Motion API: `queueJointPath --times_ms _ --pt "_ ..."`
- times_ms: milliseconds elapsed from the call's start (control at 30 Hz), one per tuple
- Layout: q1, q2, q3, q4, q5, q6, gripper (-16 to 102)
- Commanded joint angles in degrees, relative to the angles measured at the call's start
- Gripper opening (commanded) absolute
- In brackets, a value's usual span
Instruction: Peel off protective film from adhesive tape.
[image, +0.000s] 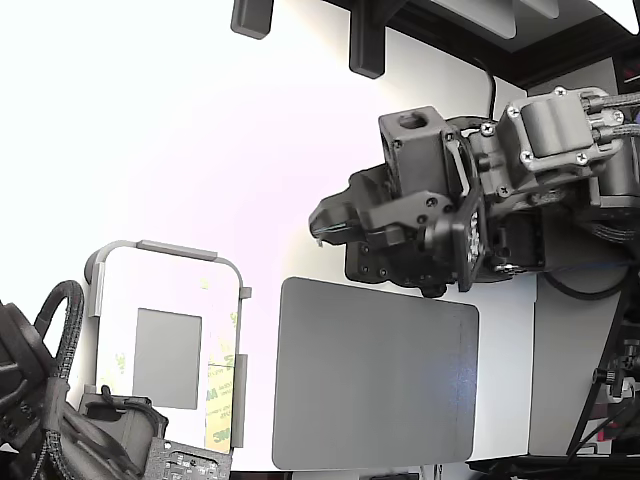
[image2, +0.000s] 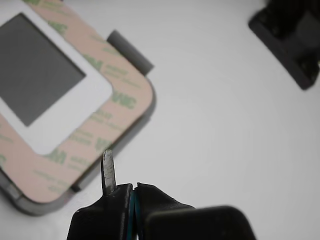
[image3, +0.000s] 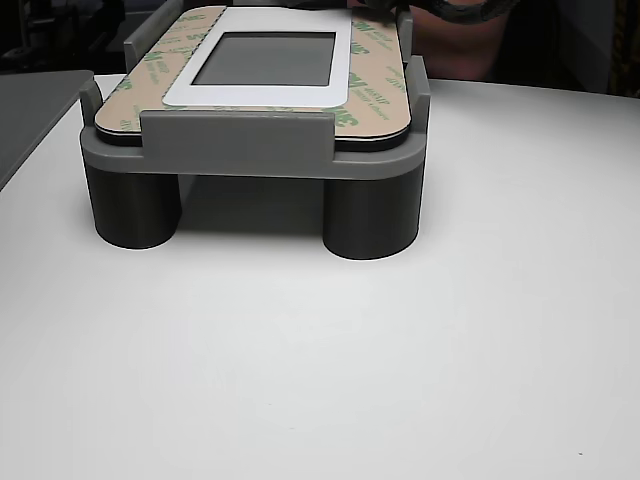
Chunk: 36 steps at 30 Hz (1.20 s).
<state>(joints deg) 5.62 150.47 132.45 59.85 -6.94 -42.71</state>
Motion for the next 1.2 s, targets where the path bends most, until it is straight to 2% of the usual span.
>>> queueJointPath --times_ms 0,100,167,333,633,900,1167 --pt "4.75 -3.16 -2.72 -1.05 4.83 -11.51 -10" --pt "9.76 -6.5 -2.2 -2.64 8.09 -20.13 -10" --pt "11.95 -8.35 -1.32 -4.92 8.53 -23.73 -10" --pt "13.97 -14.94 -2.29 -8.88 5.62 -32.52 -10" --pt "18.02 -23.73 -4.75 -13.71 4.48 -47.9 -10" --pt "22.85 -32.87 -8.44 -17.58 6.86 -54.23 -10" --pt "25.22 -42.45 -15.82 -18.63 7.29 -57.66 -10"
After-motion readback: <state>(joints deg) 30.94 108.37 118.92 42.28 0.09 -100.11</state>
